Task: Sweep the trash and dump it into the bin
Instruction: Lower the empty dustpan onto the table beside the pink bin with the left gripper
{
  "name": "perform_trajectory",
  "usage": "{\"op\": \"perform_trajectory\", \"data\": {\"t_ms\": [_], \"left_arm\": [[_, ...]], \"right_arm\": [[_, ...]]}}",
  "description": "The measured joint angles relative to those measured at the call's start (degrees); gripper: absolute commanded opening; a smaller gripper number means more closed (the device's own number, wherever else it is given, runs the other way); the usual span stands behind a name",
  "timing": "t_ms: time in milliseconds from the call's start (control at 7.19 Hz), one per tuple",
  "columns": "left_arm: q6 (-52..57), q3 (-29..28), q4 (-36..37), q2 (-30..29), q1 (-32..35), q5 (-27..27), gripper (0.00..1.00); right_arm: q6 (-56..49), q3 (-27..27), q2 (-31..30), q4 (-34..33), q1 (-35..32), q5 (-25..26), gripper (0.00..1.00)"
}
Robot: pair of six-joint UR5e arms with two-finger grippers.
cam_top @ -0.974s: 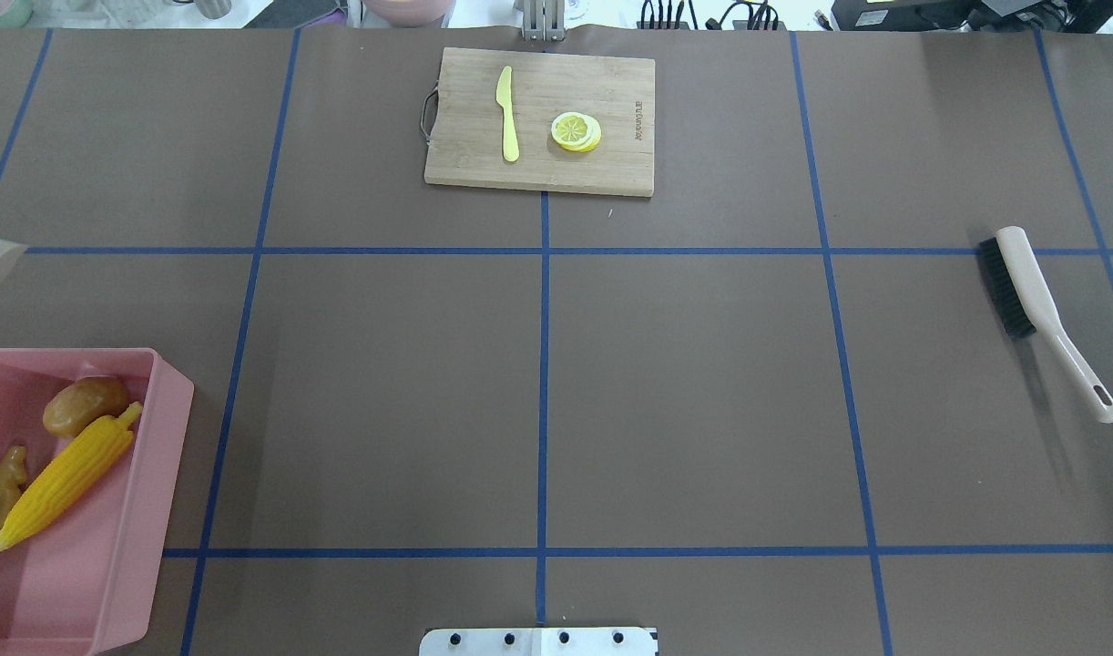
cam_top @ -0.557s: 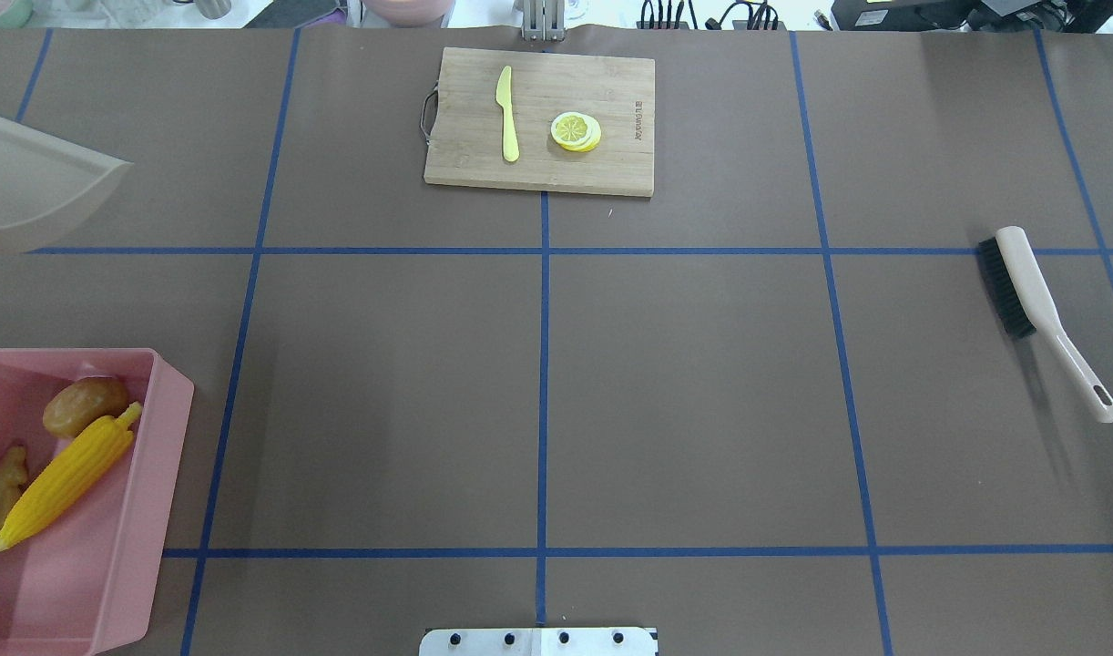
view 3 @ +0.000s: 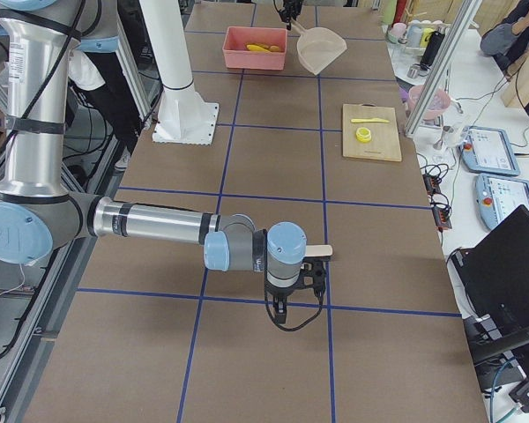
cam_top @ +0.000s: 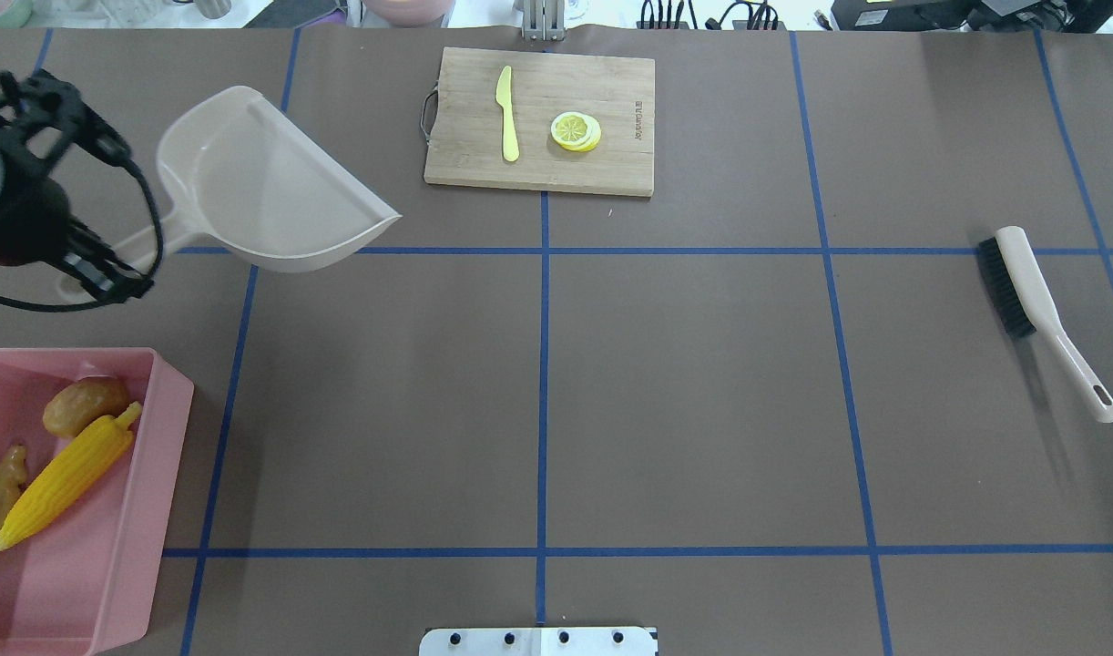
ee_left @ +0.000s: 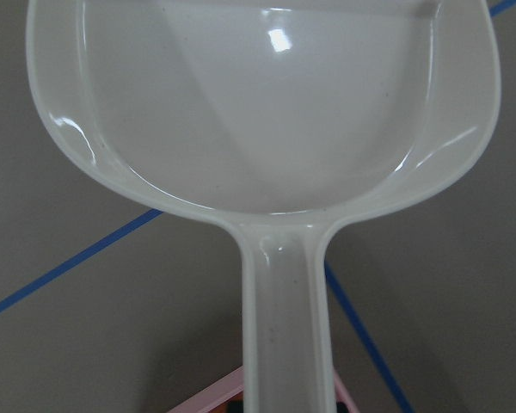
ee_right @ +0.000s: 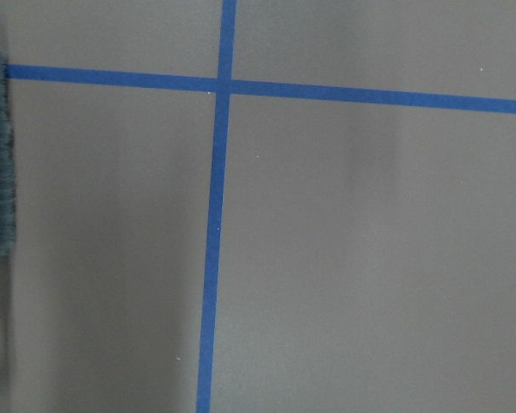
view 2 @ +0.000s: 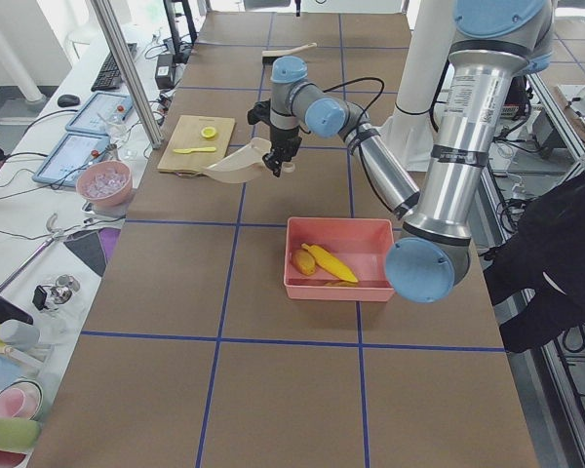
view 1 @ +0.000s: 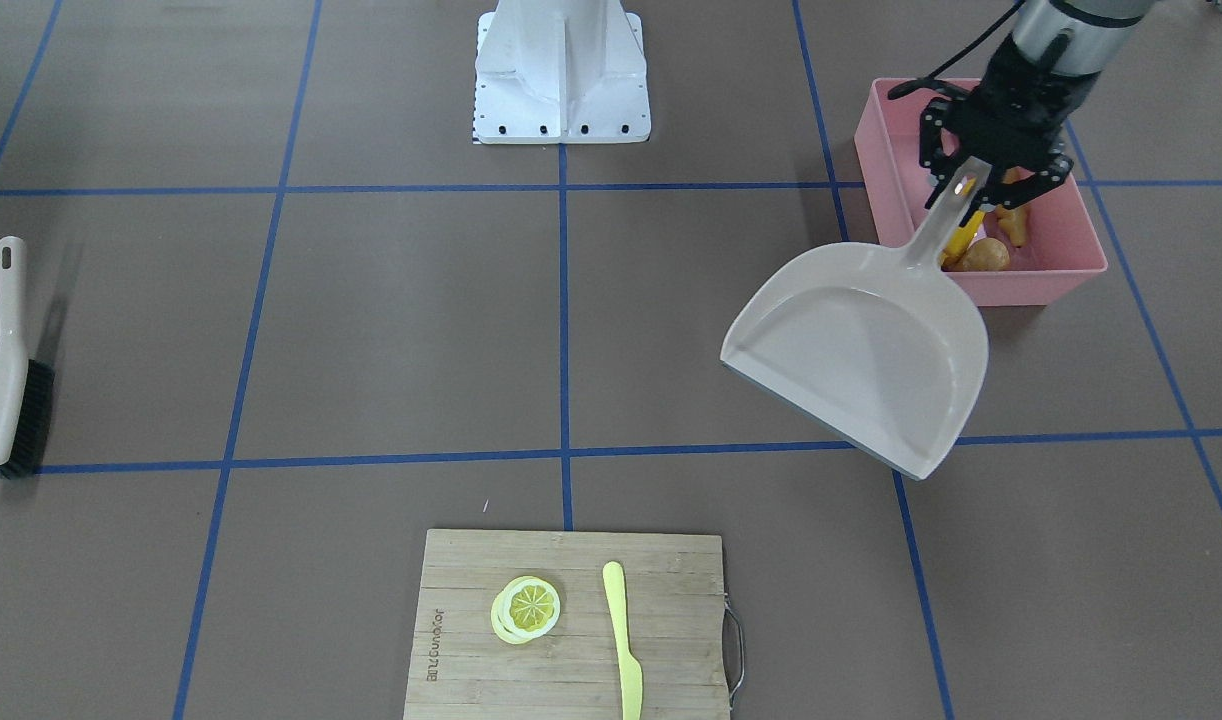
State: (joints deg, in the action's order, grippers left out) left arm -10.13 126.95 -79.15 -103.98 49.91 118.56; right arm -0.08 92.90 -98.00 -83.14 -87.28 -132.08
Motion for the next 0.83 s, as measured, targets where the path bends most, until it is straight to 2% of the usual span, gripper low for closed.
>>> {"op": "perform_trajectory", "data": {"t_ms": [417,835], "left_arm": [[-0.2,-5.8,-5.9,-8.2,-15.3,-5.8,0.0],[2.1,-12.4,-14.7,-11.4,-20.6,-6.5,0.0]], "right_arm": [[0.0,0.0,0.0,0.0,0.0,0.1,1.0],[0.0,0.0,0.0,0.0,0.0,0.1,1.0]]}}
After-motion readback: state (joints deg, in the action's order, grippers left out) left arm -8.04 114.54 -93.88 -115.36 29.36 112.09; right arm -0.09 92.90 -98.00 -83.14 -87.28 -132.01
